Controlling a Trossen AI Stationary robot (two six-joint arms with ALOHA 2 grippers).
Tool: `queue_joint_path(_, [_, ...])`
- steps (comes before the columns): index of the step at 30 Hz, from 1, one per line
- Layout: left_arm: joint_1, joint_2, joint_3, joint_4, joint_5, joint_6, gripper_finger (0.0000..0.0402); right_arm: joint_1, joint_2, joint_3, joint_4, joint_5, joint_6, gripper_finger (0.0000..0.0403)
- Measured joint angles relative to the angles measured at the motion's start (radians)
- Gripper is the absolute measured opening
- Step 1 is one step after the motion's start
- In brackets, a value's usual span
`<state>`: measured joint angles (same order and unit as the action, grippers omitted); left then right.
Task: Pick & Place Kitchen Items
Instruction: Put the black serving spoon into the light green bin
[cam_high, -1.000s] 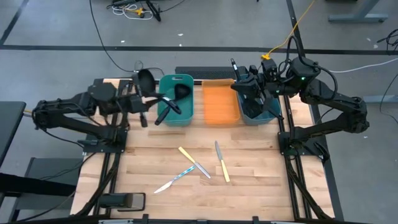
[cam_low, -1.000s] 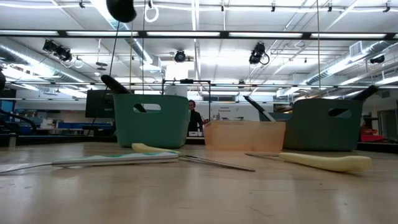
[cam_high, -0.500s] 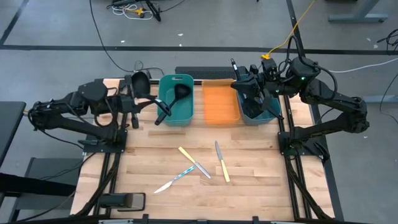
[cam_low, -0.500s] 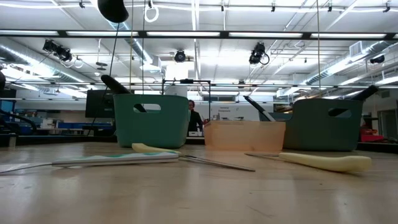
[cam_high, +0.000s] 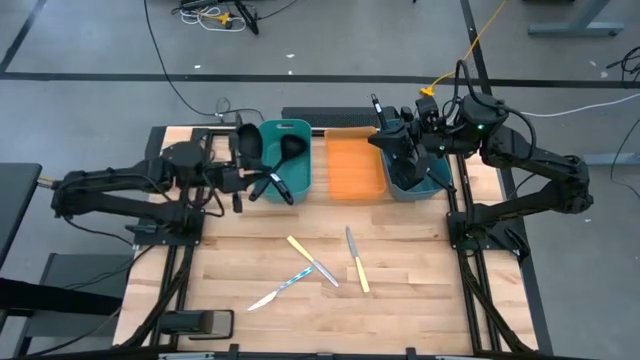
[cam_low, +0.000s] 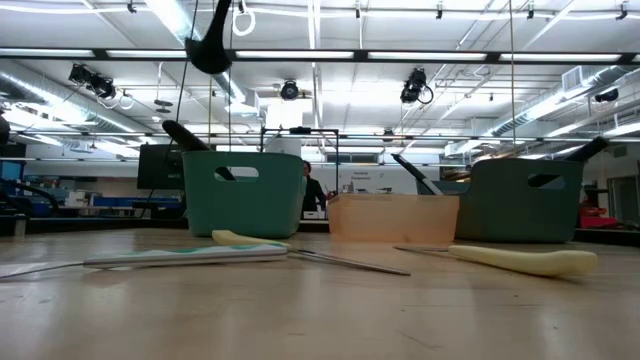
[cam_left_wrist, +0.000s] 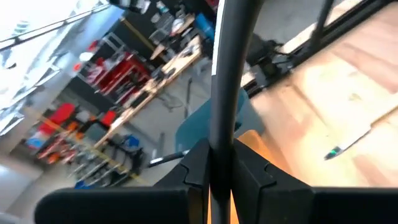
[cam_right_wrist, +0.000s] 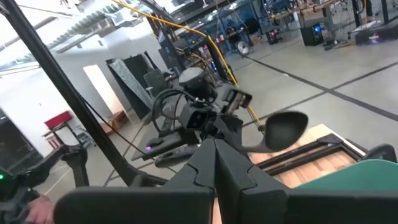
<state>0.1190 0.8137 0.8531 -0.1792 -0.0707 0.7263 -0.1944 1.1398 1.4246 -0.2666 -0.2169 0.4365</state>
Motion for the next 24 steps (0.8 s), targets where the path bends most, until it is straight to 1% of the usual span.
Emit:
queue_joint_path(3, [0.043,0.025,-0.041,0.047,0.084,-0.003,0.0044,0.000,0.004,0.000,0.000,0.000,0.000,0.0004])
queue_joint_path(11, [0.136,0.094,-0.090,0.121,0.193,0.065,0.0044,0.000,0.009,0.000,-0.040,0.000,0.026,0.0004])
queue_joint_path(14, [0.170,0.126,-0.091,0.136,0.247,0.070,0.0044,0.000,0.011,0.000,-0.043,0.000,0.026,0.0004])
queue_joint_path(24, [0.254,0.234,-0.091,0.156,0.374,0.116,0.0044,0.000,0.011,0.000,-0.043,0.000,0.026,0.0004])
